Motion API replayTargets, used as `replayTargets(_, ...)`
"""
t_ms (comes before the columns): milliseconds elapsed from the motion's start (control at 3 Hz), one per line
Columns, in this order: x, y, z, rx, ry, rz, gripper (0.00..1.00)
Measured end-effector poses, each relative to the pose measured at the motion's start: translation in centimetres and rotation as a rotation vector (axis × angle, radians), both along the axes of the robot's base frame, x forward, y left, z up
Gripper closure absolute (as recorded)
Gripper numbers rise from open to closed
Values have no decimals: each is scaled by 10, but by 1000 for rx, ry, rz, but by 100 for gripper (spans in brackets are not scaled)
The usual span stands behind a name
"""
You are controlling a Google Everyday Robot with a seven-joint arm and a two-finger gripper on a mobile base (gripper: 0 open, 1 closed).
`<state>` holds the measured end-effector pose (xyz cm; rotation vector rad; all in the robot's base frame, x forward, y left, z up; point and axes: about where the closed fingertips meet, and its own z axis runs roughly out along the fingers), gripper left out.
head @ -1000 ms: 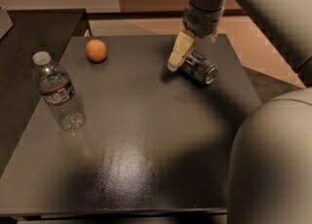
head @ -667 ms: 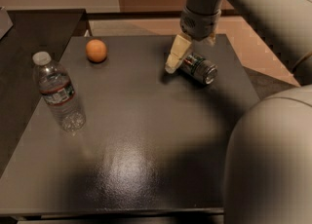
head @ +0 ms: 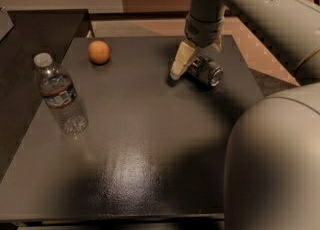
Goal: Place 7up can upright
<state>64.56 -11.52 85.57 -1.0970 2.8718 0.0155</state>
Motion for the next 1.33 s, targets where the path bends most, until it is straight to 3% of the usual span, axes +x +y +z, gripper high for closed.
replayTargets(333, 1, -3, -9, -8, 12, -5, 0)
replayTargets(667, 2, -4, -16, -15, 22, 8, 18)
replayTargets(1333, 1, -1, -9, 24, 6, 81, 65)
